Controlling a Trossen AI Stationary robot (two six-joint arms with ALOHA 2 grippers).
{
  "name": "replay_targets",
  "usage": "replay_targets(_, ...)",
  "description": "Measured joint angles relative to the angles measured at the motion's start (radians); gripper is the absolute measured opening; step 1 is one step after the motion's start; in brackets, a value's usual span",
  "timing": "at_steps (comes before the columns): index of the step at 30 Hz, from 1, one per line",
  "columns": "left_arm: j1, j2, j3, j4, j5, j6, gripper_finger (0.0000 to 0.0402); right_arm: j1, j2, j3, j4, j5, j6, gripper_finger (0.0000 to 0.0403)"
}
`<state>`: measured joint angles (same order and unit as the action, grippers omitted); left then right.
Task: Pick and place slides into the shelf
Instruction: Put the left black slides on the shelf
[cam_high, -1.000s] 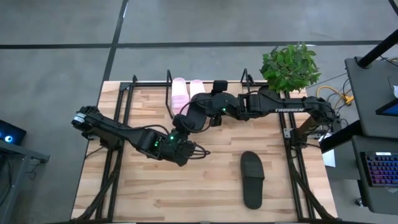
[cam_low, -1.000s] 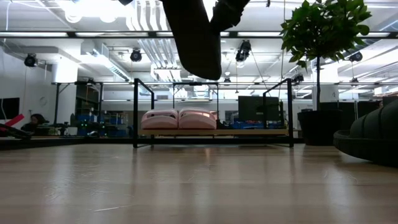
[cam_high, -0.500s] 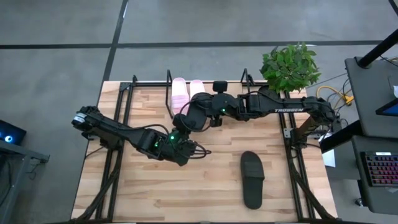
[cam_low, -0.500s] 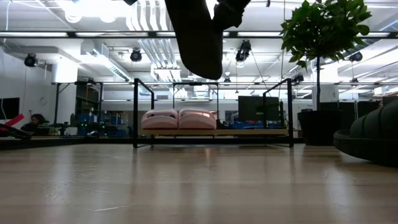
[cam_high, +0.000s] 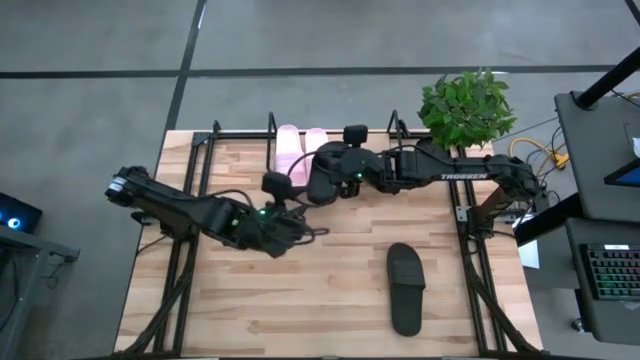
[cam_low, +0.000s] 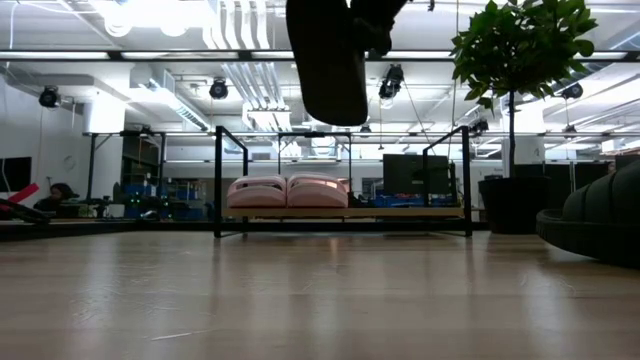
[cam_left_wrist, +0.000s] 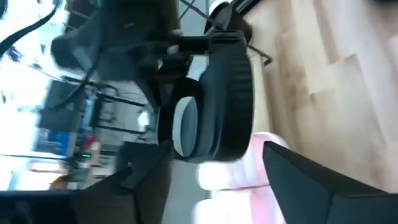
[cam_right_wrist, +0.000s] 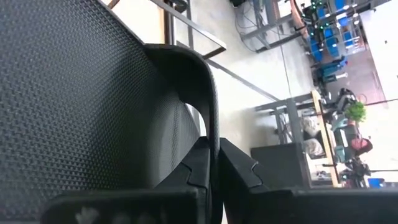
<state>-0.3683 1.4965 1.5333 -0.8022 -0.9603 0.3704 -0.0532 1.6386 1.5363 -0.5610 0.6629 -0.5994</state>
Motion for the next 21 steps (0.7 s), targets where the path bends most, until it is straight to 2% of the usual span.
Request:
replay_targets(4, -0.001, -0.070, -0.015, -0.038, 0.128, -0.135, 0.0244, -0.020, 0.000, -0.012, 0.025, -0.004, -0.052, 0.0009)
replay_targets(8, -0.002, -0.167, -0.117, 0.058, 0.223, -0.162, 0.0245, -0.037, -0.007, -0.025, 0.072, -0.006, -0.104, 0.0009)
replay_targets(14, -0.005, -0.370, -0.368, 0.330, 0.272, -0.119, 0.0246, -0.058, -0.067, -0.117, 0.197, -0.027, -0.186, 0.0009)
replay_targets(18, -0.005, -0.495, -0.527, 0.506, 0.273, -0.092, 0.0246, -0.079, -0.153, -0.236, 0.348, -0.139, -0.278, 0.0009)
replay_targets(21, -0.005, -0.571, -0.634, 0.630, 0.272, -0.065, 0.0246, -0.092, -0.208, -0.335, 0.450, -0.165, -0.364, 0.0009)
